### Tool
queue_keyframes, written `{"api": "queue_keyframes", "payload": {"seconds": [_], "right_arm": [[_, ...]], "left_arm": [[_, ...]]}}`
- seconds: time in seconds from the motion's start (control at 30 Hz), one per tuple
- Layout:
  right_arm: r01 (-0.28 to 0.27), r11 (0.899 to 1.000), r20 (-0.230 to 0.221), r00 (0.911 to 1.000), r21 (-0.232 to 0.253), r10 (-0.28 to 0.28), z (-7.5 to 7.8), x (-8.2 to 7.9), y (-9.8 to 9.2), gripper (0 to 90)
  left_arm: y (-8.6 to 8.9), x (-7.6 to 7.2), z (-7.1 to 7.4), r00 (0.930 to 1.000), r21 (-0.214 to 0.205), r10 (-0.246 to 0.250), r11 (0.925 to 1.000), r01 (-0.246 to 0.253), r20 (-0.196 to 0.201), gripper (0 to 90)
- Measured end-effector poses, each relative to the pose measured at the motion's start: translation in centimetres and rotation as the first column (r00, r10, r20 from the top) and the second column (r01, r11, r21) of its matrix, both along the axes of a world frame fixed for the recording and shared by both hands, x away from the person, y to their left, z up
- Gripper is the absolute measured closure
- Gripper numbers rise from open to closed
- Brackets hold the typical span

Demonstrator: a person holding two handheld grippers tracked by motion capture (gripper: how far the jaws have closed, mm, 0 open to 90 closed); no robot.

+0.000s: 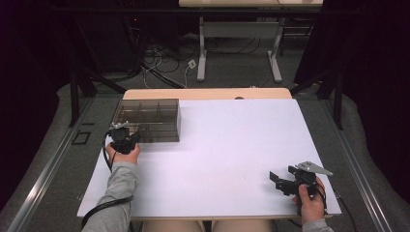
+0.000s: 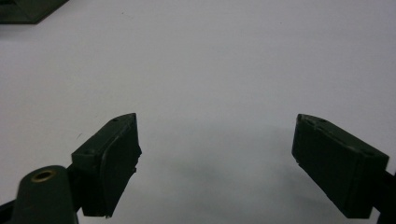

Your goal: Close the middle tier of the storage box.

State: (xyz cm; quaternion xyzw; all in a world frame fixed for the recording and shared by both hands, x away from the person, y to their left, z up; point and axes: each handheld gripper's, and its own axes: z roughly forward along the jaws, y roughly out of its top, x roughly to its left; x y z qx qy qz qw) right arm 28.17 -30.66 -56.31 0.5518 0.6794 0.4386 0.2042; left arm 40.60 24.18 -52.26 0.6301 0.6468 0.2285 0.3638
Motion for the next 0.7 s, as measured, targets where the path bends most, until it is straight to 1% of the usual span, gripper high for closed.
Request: {"api": "queue_keyframes", "payload": {"seconds": [0.03, 0.1, 0.13, 0.2, 0.3, 0.37, 0.43, 0.5, 0.57, 0.67, 0.7], "right_arm": [[0.000, 1.000, 0.006, 1.0000, 0.001, 0.000, -0.05, 0.05, 0.01, 14.5], [0.000, 1.000, 0.005, 1.0000, 0.002, 0.000, -0.08, 0.10, 0.05, 14.4], [-0.002, 1.000, 0.006, 1.0000, -0.001, 0.002, -0.09, 0.12, 0.04, 14.4], [-0.007, 1.000, 0.007, 0.9999, 0.001, 0.007, -0.07, 0.15, 0.06, 14.5], [-0.013, 1.000, 0.010, 0.9999, -0.011, 0.013, -0.08, 0.17, 0.06, 14.5], [-0.008, 1.000, 0.007, 0.9999, -0.001, 0.008, -0.01, 0.10, 0.11, 14.4], [-0.001, 1.000, 0.008, 1.0000, -0.001, 0.001, 0.00, 0.08, 0.10, 14.5], [-0.005, 1.000, 0.008, 1.0000, -0.001, 0.005, 0.02, 0.08, 0.03, 14.4], [-0.004, 1.000, 0.005, 1.0000, 0.009, 0.004, 0.04, 0.06, 0.08, 14.4], [-0.006, 1.000, 0.009, 0.9999, 0.003, 0.006, 0.02, 0.08, 0.00, 14.4], [-0.003, 1.000, 0.006, 1.0000, 0.002, 0.002, 0.02, 0.07, 0.01, 14.4]], "left_arm": [[0.08, -0.04, -0.09, 1.0000, -0.005, 0.003, 1.0000, -0.003, -0.001, 90.0], [0.23, -0.05, -0.31, 0.9999, -0.011, 0.010, 0.9999, -0.010, -0.008, 90.0], [0.32, -0.08, -0.36, 0.9998, -0.011, 0.008, 0.9999, -0.008, -0.020, 90.0], [0.37, -0.04, -0.59, 0.9996, -0.015, 0.017, 0.9997, -0.017, -0.021, 90.0], [0.41, 0.04, -0.79, 0.9995, -0.021, 0.014, 0.9997, -0.014, -0.028, 90.0], [0.26, 0.11, -0.88, 0.9994, -0.025, 0.017, 0.9995, -0.018, -0.031, 90.0], [0.15, 0.16, -0.89, 0.9993, -0.033, 0.014, 0.9993, -0.015, -0.033, 90.0], [0.03, 0.16, -0.88, 0.9992, -0.028, 0.005, 0.9996, -0.006, -0.039, 90.0], [-0.09, 0.15, -0.93, 0.9995, -0.030, 0.014, 0.9994, -0.015, -0.027, 90.0], [0.05, 0.05, -0.76, 0.9995, -0.036, 0.006, 0.9993, -0.007, -0.030, 89.5], [0.06, 0.01, -0.73, 0.9997, -0.040, 0.008, 0.9991, -0.008, -0.023, 88.9]]}}
